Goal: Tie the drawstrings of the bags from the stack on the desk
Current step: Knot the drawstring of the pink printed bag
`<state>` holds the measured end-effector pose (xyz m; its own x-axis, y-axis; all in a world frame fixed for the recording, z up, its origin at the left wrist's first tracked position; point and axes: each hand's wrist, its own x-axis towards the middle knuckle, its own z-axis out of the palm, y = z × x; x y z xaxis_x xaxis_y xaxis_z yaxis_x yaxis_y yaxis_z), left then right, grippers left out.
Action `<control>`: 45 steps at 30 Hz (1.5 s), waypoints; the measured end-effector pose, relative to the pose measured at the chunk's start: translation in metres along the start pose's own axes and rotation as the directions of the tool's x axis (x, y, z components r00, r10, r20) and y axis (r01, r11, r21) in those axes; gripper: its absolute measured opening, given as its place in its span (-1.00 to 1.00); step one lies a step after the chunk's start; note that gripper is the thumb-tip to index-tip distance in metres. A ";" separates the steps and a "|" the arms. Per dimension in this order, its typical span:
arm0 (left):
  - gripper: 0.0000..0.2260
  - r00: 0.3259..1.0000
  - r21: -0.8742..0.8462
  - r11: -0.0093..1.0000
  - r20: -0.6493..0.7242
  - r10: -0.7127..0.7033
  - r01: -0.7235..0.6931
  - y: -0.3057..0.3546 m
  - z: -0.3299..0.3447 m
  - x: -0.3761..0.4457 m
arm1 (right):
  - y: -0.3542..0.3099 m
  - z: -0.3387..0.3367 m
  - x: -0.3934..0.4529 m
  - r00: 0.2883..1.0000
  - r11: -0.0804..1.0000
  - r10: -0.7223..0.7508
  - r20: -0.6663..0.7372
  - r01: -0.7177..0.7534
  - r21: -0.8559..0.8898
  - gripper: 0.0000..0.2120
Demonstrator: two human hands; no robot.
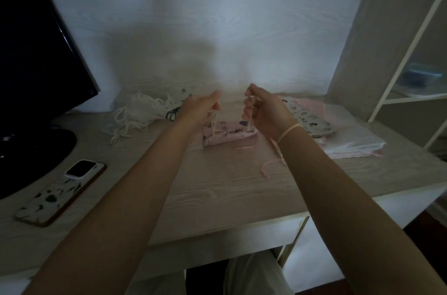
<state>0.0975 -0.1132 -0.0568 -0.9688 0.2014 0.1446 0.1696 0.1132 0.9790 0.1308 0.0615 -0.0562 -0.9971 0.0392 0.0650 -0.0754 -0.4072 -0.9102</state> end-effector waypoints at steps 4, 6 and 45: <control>-0.54 0.977 -0.413 0.893 0.186 -0.109 0.178 0.003 0.004 -0.005 | 0.004 0.004 -0.002 0.998 0.966 0.034 0.057 -0.018 -0.260 -0.76; -0.58 0.963 -0.400 0.882 0.198 -0.183 0.250 -0.003 0.006 -0.006 | 0.009 0.003 -0.002 1.000 0.888 0.001 0.000 -0.001 -0.460 -0.74; -0.76 0.971 0.271 0.959 0.196 -0.138 0.082 -0.036 0.025 -0.010 | 0.006 0.015 -0.003 0.968 0.902 -0.197 -0.156 0.116 -0.417 -0.80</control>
<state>0.1059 -0.0954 -0.0976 -0.9284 0.3708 -0.0230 0.1325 0.3885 0.9119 0.1331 0.0450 -0.0556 -0.9489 0.2605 0.1783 -0.1800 0.0175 -0.9835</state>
